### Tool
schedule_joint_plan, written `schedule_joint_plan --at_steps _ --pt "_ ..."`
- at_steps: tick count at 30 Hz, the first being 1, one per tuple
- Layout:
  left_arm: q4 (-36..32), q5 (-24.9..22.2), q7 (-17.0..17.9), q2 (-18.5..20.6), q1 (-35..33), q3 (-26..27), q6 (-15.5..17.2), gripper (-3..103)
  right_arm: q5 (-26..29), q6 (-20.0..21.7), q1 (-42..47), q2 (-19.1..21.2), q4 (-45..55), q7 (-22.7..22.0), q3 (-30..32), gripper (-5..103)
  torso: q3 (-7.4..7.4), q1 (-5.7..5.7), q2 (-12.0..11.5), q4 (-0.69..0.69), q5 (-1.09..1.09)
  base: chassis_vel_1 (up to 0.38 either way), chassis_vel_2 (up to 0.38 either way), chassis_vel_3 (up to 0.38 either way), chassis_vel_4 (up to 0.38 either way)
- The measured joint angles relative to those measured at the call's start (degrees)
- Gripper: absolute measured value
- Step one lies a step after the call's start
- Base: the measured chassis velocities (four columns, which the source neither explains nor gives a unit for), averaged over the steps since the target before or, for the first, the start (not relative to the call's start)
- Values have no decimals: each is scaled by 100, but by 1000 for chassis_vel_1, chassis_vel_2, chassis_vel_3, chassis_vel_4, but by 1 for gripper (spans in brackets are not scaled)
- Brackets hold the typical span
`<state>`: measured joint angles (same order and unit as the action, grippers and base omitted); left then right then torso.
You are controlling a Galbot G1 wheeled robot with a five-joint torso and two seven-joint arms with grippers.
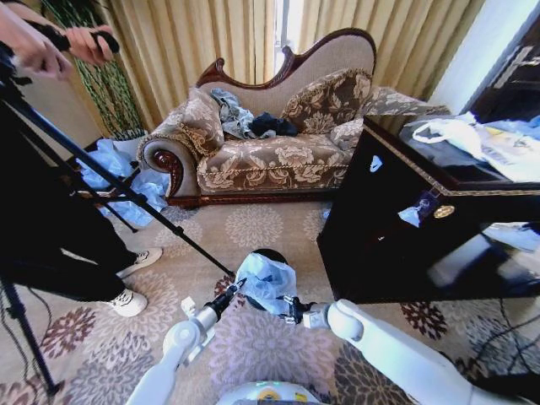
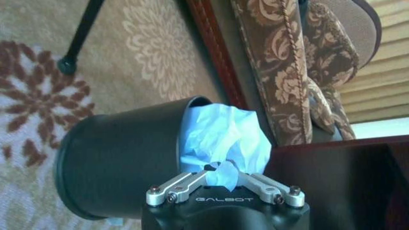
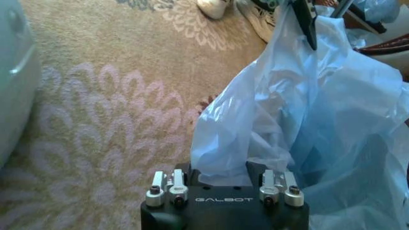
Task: Place a garbage bag over the trash bin.
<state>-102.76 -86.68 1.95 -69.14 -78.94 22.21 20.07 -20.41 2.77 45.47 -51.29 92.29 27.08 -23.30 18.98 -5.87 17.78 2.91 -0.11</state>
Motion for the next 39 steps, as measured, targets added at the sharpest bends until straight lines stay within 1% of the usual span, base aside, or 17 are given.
schedule_joint_plan --at_steps 3,6,11,17,22,29,33,39 --pt "64 48 -18 -3 -16 35 -25 0 -115 -24 -13 -217 -240 -47 29 57 0 0 0 0 1 0 0 0 0" --pt "138 80 -28 -6 1 49 -45 0 -189 -42 -49 -329 -381 -83 55 57 0 0 0 0 1 0 0 0 0" --pt "368 106 -43 -6 133 76 -85 0 -289 -50 -134 -411 -566 -105 88 59 1 0 0 0 0 0 0 0 0" --pt "552 121 -44 -13 283 71 -114 0 -370 -50 -204 -410 -649 -104 145 60 1 0 0 0 1 0 0 0 0" --pt "651 147 -43 -30 356 62 -142 0 -435 -50 -209 -331 -644 -80 228 60 1 0 0 0 2 0 0 0 0" --pt "811 260 -35 -128 474 44 -180 0 -590 -65 -82 -178 -527 -13 382 61 1 0 0 0 2 0 0 0 0" --pt "865 330 -19 -215 575 39 -205 0 -763 -169 9 -62 -501 11 503 61 0 0 0 0 2 0 0 0 0" --pt "993 448 -10 -317 666 12 -226 0 -874 -222 123 -47 -563 14 608 61 0 0 0 0 2 0 0 0 0"
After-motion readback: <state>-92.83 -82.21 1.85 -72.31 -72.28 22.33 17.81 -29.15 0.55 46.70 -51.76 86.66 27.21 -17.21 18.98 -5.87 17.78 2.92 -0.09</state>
